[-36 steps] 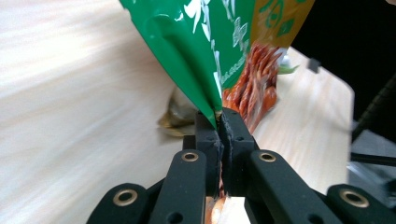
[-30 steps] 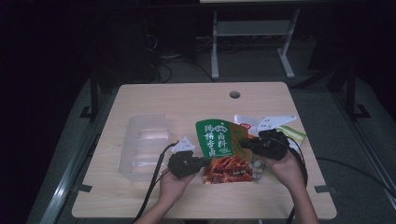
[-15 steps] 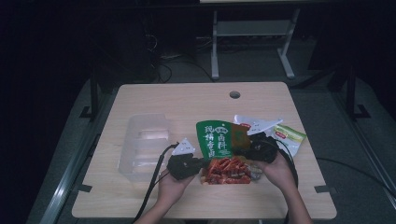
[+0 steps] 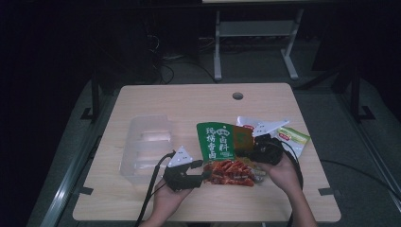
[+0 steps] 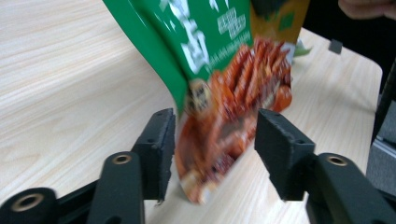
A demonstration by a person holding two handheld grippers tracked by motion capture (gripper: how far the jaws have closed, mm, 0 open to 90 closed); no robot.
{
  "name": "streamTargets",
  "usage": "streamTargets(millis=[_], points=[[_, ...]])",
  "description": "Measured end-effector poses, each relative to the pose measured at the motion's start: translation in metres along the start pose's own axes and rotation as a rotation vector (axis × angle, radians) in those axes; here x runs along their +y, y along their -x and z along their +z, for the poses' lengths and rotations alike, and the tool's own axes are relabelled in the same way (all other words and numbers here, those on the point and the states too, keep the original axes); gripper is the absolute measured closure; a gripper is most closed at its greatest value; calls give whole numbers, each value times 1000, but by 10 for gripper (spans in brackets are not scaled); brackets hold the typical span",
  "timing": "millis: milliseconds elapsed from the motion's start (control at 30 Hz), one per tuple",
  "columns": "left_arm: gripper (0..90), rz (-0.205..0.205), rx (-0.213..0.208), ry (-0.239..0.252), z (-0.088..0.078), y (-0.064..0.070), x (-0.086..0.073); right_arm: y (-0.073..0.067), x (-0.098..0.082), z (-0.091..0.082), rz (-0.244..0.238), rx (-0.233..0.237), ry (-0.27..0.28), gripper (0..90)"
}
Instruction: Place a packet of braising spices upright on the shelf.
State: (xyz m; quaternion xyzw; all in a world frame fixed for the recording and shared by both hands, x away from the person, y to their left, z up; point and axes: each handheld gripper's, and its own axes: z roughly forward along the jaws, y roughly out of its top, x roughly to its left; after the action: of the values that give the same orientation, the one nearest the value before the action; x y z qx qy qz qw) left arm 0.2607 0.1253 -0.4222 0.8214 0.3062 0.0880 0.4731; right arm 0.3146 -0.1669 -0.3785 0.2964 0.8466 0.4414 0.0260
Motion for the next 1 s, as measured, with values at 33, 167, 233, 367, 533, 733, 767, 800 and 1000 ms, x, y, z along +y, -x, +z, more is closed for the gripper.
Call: streamTargets(millis=[33,167,233,367,533,733,767,800,1000], points=[[445,9,6,-4,-1,0,-2,-1,1,-1,-1,4,5,889],[390,19,-8,-6,-6,-1,-8,-7,4,-1,-17,1,12,890],[372,28,-24,-10,-8,1,-12,-10,7,-1,-25,3,13,891],[336,39,-60,-11,-12,2,-17,-15,11,0,-48,1,22,892],[287,56,-87,-22,-21,5,-16,-22,16,-1,-64,-11,30,892],[246,122,-99,-32,-33,8,-20,-26,21,-2,-75,-19,40,893],[243,120,-102,-25,-34,8,-22,-26,21,-2,-72,-17,44,894],[238,106,-111,-20,-35,8,-25,-26,22,-1,-73,-15,48,894],[230,114,-101,-16,-38,7,-28,-32,29,-1,-69,-17,60,895]])
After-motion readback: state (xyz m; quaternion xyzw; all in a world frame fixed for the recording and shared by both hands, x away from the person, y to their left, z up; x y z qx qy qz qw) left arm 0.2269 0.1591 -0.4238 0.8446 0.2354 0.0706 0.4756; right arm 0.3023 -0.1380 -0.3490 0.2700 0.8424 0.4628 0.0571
